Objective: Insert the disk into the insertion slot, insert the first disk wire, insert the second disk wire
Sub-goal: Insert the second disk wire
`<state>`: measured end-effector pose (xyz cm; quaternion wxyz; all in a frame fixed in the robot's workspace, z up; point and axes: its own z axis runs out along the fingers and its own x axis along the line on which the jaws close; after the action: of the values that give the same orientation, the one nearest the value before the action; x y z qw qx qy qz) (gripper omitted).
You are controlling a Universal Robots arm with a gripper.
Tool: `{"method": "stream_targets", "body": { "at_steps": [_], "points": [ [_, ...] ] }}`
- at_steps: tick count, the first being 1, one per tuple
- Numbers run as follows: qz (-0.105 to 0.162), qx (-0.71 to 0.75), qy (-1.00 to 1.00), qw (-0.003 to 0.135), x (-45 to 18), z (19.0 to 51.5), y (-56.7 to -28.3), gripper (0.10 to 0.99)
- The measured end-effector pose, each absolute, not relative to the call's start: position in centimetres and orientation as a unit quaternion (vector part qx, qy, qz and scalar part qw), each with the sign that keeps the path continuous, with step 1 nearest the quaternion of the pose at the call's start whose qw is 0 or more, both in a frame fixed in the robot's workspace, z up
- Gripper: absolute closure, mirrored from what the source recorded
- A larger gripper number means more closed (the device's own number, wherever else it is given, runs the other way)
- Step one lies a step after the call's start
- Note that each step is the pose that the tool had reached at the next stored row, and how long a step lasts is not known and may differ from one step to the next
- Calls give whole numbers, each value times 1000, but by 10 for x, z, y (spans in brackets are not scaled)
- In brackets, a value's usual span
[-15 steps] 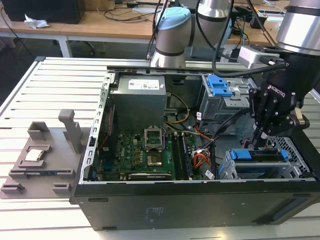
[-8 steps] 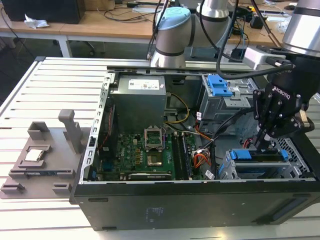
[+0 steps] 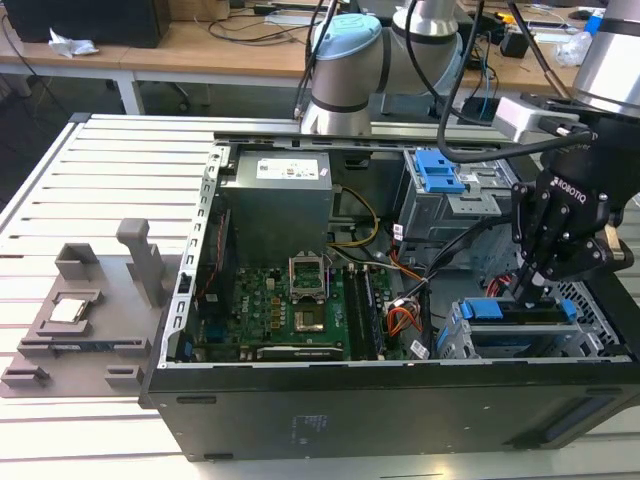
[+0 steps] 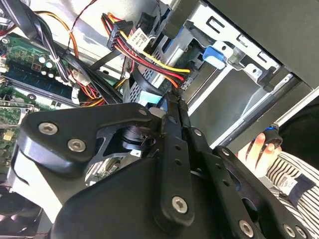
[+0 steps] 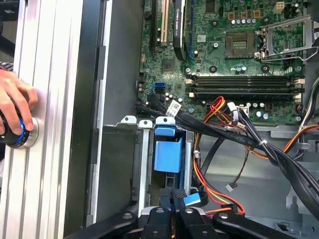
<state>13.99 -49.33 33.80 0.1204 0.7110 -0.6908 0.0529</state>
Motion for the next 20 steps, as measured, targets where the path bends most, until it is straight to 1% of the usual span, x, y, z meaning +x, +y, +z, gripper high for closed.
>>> {"method": "stream_targets", "body": {
  "at_steps": [7,20],
  "points": [
    [48,699,-703,123,146,337,-496,945],
    [47,699,-703,122,140,335,-499,945]
  ]
}}
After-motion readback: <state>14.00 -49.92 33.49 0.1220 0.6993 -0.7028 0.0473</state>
